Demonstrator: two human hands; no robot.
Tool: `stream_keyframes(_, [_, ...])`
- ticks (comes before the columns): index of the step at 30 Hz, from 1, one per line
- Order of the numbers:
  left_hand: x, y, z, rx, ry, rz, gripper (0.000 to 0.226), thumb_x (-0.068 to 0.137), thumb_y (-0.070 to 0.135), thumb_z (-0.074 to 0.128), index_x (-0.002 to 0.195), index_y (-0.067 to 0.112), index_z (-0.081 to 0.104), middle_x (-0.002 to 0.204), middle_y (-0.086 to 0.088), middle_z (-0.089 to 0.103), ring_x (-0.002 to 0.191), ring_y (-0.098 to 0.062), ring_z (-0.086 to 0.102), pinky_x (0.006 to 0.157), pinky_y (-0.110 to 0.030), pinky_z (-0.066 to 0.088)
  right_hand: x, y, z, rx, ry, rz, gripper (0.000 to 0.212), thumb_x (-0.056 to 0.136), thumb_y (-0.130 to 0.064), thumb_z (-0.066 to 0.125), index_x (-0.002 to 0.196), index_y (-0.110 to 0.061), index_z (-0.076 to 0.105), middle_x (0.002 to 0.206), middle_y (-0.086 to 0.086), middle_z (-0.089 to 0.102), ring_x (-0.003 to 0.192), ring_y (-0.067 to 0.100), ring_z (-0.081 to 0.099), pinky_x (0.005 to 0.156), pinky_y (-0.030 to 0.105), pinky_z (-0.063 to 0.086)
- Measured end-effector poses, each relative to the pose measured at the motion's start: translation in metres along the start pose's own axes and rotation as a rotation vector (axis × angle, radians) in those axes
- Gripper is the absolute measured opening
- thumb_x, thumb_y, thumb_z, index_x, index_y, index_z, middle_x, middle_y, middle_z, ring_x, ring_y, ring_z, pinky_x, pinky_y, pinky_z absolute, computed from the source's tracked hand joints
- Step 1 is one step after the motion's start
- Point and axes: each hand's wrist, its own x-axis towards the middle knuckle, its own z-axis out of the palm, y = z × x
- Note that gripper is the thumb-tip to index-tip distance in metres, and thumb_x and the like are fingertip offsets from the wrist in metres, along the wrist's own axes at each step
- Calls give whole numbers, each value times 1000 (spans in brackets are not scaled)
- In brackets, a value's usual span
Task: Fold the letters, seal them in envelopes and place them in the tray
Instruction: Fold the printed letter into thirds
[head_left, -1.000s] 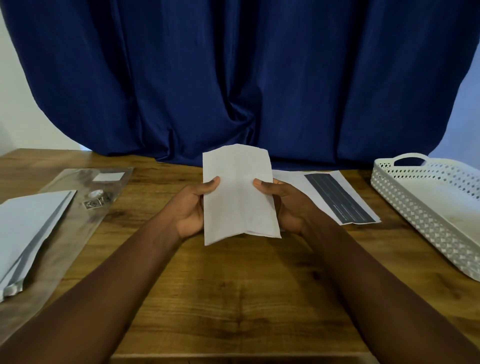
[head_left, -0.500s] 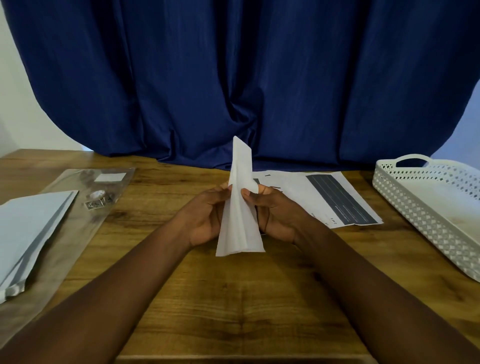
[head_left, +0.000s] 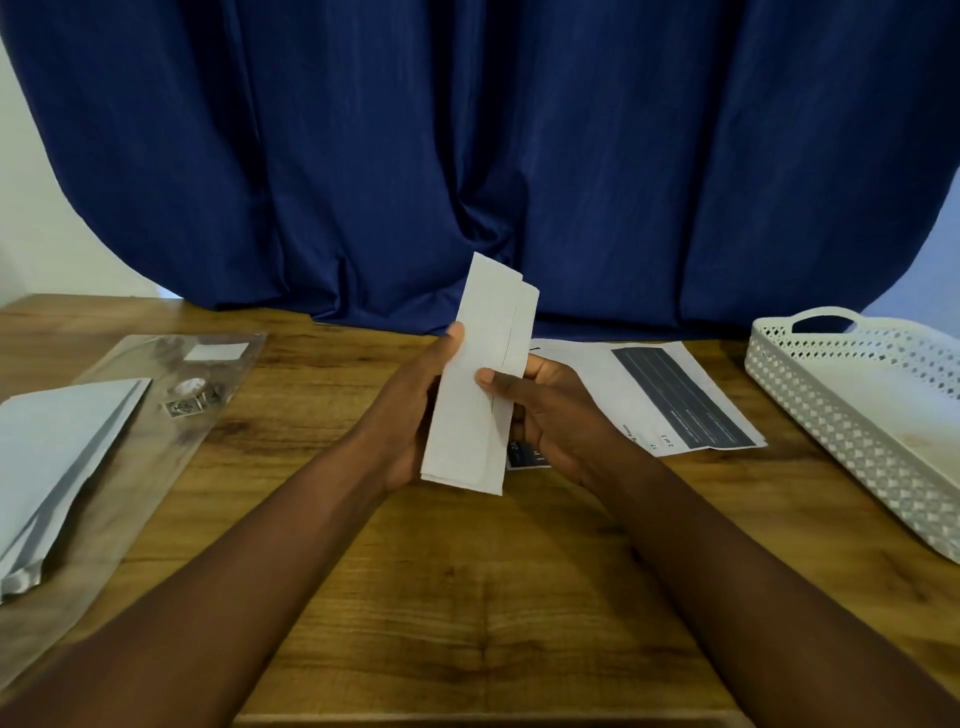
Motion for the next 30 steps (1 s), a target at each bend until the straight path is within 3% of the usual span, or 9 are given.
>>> stream_keyframes(3, [3,-4,-3,90,68,31,23,93,33,68,115,36,63,93,5,79,83,-19,78,60,-31,61,1,1,0,-91,52,-36,21,88,-26,75,102,-34,61,118,-1,72,101,23,73,83,43,63])
stream_keyframes(6, [6,-5,-5,101,142,13,17,101,23,62,110,37,64,90,9,79,79,-18,78,57,-30,60,2,-1,1,-146,92,-51,27,88,-25,76,108,-34,59,122,-3,69,105,24,72,87,49,61])
stream_keyframes(11, [4,3,-9,107,116,-29,25,103,18,57,120,34,64,104,-1,79,84,-26,78,64,-38,63,3,-4,-4,-237,242,-177,40,85,-37,79,117,-32,55,113,-4,74,87,14,76,68,31,64])
stream_keyframes(15, [-2,14,-25,138,-179,-173,42,98,10,61,139,21,59,128,-19,69,116,-43,67,98,-59,54,8,-16,-24,-56,252,-93,55,83,-44,78,130,-27,54,102,1,77,93,18,76,80,44,63])
stream_keyframes(18, [-3,15,-34,176,-346,-284,55,92,14,66,146,17,52,137,-24,63,126,-46,60,106,-62,46,7,-20,-37,-10,101,30,51,83,-51,74,122,-19,63,105,11,77,98,27,75,80,46,62])
stream_keyframes(21, [-1,11,-37,224,-462,-334,54,95,15,65,147,13,51,139,-23,61,130,-44,58,109,-60,45,7,-17,-43,7,46,50,29,88,-31,76,111,-16,66,102,12,78,95,26,76,71,38,62])
stream_keyframes(25, [3,10,-52,314,-351,-313,53,86,12,79,135,18,61,129,-13,71,120,-31,68,97,-52,58,8,-19,-50,97,167,8,32,87,-22,77,116,-15,66,102,9,79,93,23,77,68,35,61])
stream_keyframes(30, [11,14,-68,75,84,-112,56,71,17,86,123,16,67,115,-10,77,103,-27,76,70,-43,64,6,-22,-62,144,173,32,32,87,-12,75,118,-11,67,111,12,77,95,24,76,68,37,63])
